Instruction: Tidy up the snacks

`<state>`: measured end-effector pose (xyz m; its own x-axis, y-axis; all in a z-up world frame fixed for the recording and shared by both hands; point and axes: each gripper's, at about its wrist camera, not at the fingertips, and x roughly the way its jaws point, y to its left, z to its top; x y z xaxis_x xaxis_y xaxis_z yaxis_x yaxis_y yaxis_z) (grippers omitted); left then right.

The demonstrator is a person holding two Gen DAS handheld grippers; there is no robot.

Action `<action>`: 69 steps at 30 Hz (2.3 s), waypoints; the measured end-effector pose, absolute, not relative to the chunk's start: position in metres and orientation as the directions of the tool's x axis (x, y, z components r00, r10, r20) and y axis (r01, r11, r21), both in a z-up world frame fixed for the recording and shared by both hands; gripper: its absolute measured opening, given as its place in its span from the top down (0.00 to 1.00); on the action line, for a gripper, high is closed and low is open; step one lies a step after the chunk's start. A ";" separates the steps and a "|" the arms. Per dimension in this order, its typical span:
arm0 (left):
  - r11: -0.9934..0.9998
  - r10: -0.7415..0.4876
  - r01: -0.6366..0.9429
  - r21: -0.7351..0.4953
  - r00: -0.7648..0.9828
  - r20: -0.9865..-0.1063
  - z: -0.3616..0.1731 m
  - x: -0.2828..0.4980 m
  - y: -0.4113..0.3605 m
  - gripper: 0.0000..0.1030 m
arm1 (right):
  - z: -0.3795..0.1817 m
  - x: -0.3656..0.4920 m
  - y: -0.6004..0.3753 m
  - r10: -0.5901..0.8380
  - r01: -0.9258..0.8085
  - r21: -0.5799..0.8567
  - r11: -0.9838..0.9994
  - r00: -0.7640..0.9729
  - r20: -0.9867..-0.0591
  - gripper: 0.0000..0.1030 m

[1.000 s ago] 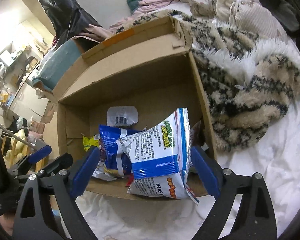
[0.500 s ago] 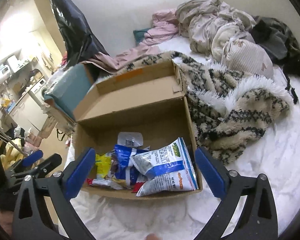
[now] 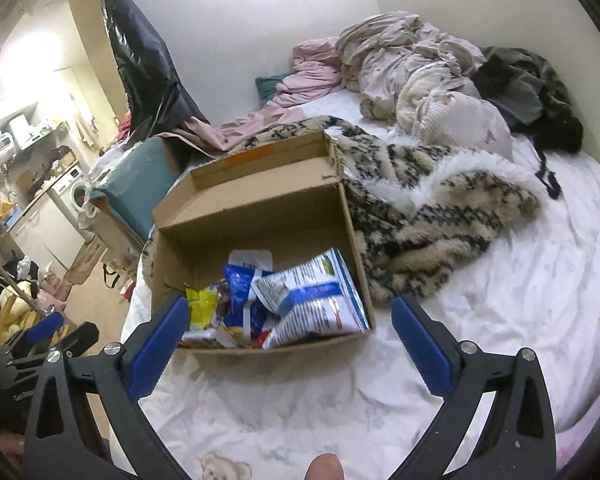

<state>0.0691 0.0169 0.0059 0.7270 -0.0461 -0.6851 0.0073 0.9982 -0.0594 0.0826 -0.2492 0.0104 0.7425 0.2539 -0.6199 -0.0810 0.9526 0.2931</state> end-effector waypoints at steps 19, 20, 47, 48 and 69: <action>1.000 0.001 -0.012 -0.011 0.730 -0.683 -0.009 0.056 0.009 0.00 | -0.013 0.054 -0.211 0.166 -0.104 0.134 0.986 0.747 -0.644 0.00; 1.000 0.003 -0.014 -0.011 0.731 -0.682 -0.009 0.056 0.009 0.00 | -0.014 0.055 -0.212 0.167 -0.102 0.137 0.985 0.744 -0.647 0.00; 1.000 -0.003 -0.010 -0.015 0.731 -0.682 -0.006 0.056 0.008 0.00 | -0.014 0.056 -0.211 0.140 -0.083 0.118 0.990 0.748 -0.649 0.00; 1.000 -0.004 -0.010 -0.016 0.732 -0.682 -0.005 0.056 0.008 0.00 | -0.014 0.056 -0.211 0.140 -0.081 0.120 0.989 0.747 -0.650 0.00; 1.000 -0.008 -0.008 -0.021 0.732 -0.681 -0.005 0.057 0.008 0.00 | -0.014 0.057 -0.212 0.139 -0.076 0.124 0.989 0.749 -0.648 0.00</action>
